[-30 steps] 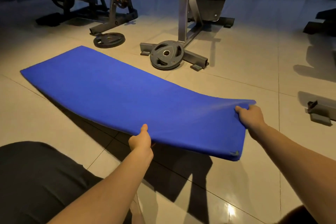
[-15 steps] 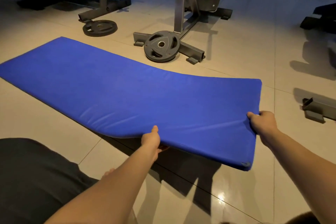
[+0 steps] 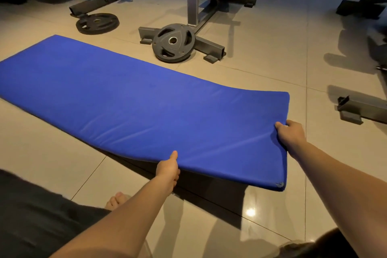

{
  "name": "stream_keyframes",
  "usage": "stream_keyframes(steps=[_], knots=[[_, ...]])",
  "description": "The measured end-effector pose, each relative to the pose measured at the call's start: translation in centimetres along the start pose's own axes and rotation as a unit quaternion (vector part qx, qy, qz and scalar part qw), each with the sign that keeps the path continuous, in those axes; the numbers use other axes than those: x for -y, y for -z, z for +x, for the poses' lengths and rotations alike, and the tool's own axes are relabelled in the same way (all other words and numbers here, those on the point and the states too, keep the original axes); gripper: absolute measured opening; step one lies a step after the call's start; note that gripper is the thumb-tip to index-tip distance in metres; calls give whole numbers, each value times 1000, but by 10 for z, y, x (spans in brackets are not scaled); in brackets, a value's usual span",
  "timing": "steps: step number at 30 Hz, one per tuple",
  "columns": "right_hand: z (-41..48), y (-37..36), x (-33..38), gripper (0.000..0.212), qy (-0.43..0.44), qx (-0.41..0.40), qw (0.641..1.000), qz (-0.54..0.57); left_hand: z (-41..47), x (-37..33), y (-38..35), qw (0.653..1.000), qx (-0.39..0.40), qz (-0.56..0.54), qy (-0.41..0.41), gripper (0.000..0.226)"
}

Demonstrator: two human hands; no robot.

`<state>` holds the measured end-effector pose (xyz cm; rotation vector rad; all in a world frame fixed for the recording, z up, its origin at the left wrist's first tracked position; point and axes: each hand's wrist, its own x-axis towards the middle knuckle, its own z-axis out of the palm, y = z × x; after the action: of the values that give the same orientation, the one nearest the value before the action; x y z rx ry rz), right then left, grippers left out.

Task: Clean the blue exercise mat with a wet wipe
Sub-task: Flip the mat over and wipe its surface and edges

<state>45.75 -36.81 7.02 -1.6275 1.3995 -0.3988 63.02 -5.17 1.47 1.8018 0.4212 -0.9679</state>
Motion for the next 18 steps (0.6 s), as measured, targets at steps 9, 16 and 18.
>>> stream_keyframes(steps=[9,16,18], knots=[[2,-11,-72,21,-86,113,948,-285,12,29,-17,988,67,52,131,23],[-18,-9,-100,10,-112,174,930,-303,1,27,-51,940,93,326,35,38],[-15,3,-92,16,-113,149,944,-274,-10,11,-70,860,67,497,-96,43]])
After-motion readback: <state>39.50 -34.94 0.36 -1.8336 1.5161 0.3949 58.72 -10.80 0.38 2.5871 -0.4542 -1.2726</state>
